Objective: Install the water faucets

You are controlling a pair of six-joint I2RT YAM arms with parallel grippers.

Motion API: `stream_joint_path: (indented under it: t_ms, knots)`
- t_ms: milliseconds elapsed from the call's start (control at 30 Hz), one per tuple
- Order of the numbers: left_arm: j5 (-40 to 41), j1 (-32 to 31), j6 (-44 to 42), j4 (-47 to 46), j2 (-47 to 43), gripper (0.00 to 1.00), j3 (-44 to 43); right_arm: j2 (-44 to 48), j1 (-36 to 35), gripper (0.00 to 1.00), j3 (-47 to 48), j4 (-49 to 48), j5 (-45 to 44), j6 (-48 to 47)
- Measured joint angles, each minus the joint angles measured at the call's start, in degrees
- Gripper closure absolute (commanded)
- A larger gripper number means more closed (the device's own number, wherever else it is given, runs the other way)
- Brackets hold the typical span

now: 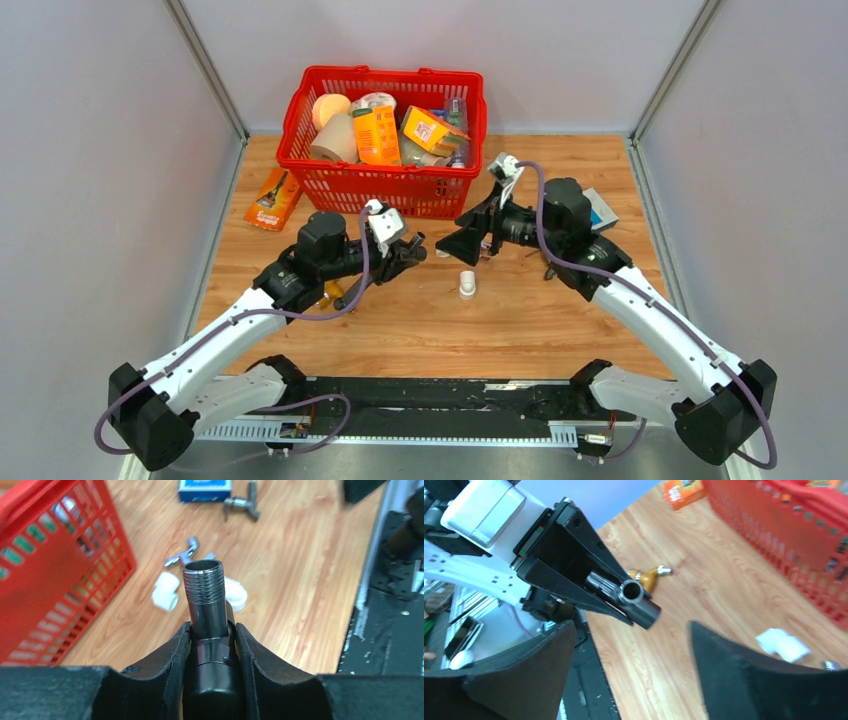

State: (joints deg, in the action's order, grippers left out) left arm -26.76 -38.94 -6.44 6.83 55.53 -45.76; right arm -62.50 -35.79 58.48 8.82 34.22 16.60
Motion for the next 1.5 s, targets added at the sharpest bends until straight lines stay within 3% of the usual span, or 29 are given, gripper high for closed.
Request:
stream_joint_path:
  t_ms: [167, 433, 567, 767, 933, 1200, 1500]
  knots:
    - [6.84, 3.1, -0.48, 5.44, 0.22, 1.0, -0.52, 2.32, 4.17, 0.0, -1.44, 0.59, -5.25, 1.86]
    - [11.89, 5.99, -1.27, 8.85, 0.35, 1.0, -2.27, 6.71, 4.59, 0.0, -8.94, 2.73, -13.07, 1.05]
    - [12.09, 5.99, -2.03, 9.7, 0.35, 1.0, -2.64, 1.99, 4.55, 0.0, -8.85, 7.08, -16.48, -0.35]
    - [12.94, 5.99, -3.13, 11.34, 0.35, 1.0, -2.67, -8.57, 2.51, 0.19, -7.61, 16.17, -22.69, -1.92]
    - [13.49, 5.99, -3.39, 11.93, 0.33, 1.0, -2.67, -17.22, -0.57, 0.22, -5.22, 20.72, -28.76, -0.33]
    - [13.84, 5.99, -3.96, 12.13, 0.33, 1.0, -2.67, -24.59, -6.34, 0.33, -2.27, 21.75, -39.01, 4.94]
    - [13.84, 5.99, -4.2, 12.2, 0.13, 1.0, -2.67, -30.21, -7.43, 0.42, -2.05, 20.31, -41.66, 7.39]
